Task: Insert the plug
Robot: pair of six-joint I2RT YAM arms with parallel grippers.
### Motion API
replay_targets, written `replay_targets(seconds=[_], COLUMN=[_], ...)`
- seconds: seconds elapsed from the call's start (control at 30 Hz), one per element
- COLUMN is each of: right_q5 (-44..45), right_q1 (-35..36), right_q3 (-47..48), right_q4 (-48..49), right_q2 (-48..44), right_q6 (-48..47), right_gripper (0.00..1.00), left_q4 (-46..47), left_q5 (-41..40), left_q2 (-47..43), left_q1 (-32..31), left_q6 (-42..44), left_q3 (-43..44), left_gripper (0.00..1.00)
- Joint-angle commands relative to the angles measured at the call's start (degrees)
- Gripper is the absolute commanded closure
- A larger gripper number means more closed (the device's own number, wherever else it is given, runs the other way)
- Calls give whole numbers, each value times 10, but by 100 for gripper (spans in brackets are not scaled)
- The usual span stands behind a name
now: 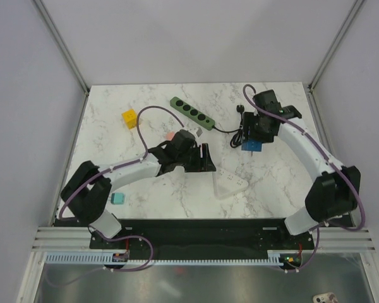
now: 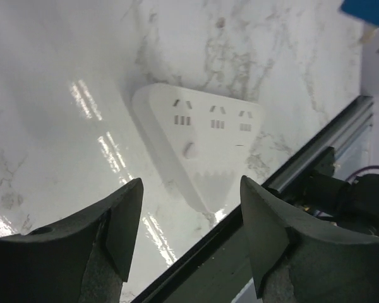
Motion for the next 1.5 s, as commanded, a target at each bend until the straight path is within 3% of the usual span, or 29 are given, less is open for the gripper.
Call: replay_targets(seconds=[0.0, 0.2, 0.33, 0.5, 0.63, 1.23, 1.33, 1.43, 1.47], right_q5=[-162, -364, -524, -608, -627, -610, -611, -608, -600], right_q1=[0, 1, 0, 13, 30, 80, 82, 84, 84], right_q3=[-54, -111, -150, -204, -220, -240, -240, -239, -238], right_q4=[86, 215, 326, 490, 557, 587, 584, 577, 566], right_q2=[-131, -274, -320, -359, -375, -371, -369, -367, -367], right_q6=[-27, -28, 25, 120, 169, 175, 173, 174, 172], right_gripper=[100, 100, 100, 100, 100, 100, 100, 96, 92], left_q4=[31, 173, 213, 310, 337, 402, 402, 402, 403], left_q5=[91, 334, 402, 482, 484, 444, 440, 445, 448], left_q2=[-96, -171, -194, -187, -186, -179, -178, -171, -168], left_q1=[10, 59, 62, 60, 53, 34, 34, 34, 34], left_q6=[72, 78, 98, 28, 13, -49, -52, -54, -57], left_q3=[14, -17, -16, -7, -1, 0, 1, 7, 7], left_gripper=[30, 21, 17, 14, 14, 13, 18, 39, 53])
